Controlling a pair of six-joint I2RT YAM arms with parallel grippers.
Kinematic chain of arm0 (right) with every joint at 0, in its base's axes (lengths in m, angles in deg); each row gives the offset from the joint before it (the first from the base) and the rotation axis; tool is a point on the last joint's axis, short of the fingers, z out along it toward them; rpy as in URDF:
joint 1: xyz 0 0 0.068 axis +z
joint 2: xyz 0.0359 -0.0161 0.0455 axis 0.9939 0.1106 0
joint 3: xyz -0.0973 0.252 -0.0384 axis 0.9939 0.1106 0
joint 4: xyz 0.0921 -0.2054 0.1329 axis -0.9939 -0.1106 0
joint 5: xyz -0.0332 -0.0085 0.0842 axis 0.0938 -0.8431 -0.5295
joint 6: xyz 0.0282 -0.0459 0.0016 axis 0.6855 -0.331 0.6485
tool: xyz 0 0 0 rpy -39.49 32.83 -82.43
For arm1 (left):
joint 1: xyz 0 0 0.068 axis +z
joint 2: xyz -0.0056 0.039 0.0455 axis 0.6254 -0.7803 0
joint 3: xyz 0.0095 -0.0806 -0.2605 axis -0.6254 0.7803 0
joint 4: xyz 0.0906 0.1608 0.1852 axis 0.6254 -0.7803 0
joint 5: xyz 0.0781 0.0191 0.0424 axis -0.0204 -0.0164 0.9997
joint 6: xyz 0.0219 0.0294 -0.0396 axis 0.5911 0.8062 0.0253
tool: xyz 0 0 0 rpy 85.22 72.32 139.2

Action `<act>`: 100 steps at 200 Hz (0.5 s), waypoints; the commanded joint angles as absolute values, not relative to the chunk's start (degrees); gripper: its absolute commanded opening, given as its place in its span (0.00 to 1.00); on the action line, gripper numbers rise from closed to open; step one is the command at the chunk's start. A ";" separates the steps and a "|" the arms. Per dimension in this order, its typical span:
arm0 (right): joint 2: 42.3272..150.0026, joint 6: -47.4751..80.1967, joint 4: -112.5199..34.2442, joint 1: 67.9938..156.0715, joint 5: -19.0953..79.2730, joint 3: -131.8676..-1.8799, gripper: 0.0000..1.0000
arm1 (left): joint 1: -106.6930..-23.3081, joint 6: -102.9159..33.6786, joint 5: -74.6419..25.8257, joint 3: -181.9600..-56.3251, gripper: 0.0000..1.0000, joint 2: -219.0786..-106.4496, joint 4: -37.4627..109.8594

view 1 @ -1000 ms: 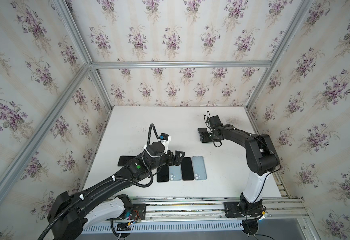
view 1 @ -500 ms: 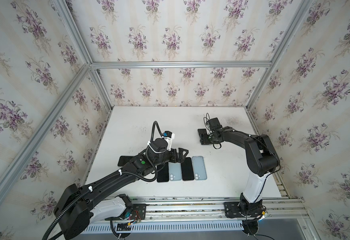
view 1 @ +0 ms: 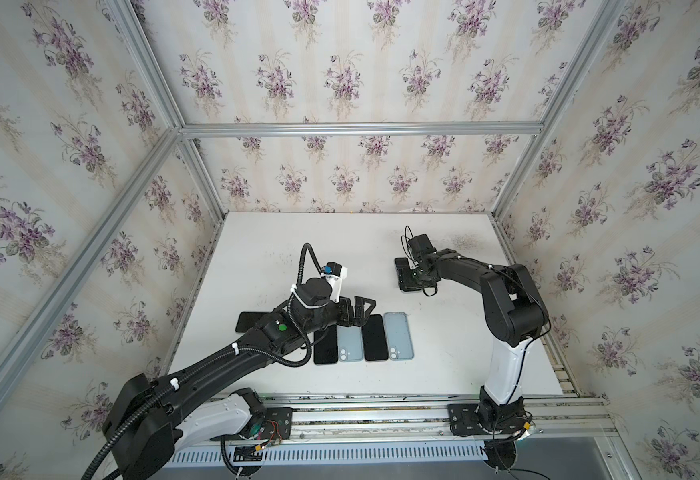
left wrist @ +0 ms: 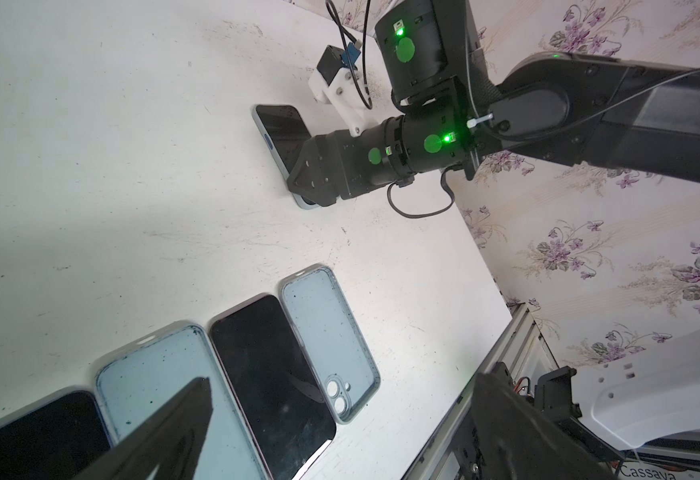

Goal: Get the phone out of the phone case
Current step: 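Lower the right gripper and close it on the cased black phone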

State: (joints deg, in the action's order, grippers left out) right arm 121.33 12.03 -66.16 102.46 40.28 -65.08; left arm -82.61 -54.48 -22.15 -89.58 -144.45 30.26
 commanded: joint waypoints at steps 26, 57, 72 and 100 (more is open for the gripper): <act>125.35 11.72 -70.55 102.88 41.69 -70.83 0.88 | -82.61 -54.39 -22.32 -88.91 1.00 -143.82 31.98; 126.97 11.40 -71.97 102.85 42.96 -71.97 0.91 | -82.57 -54.14 -22.50 -88.70 1.00 -143.64 31.98; 127.31 11.41 -71.98 102.93 43.42 -71.63 0.92 | -82.57 -54.13 -22.40 -88.54 1.00 -143.46 31.93; 128.39 10.89 -72.98 103.51 45.02 -72.37 0.89 | -82.57 -54.12 -22.48 -88.50 1.00 -143.39 31.98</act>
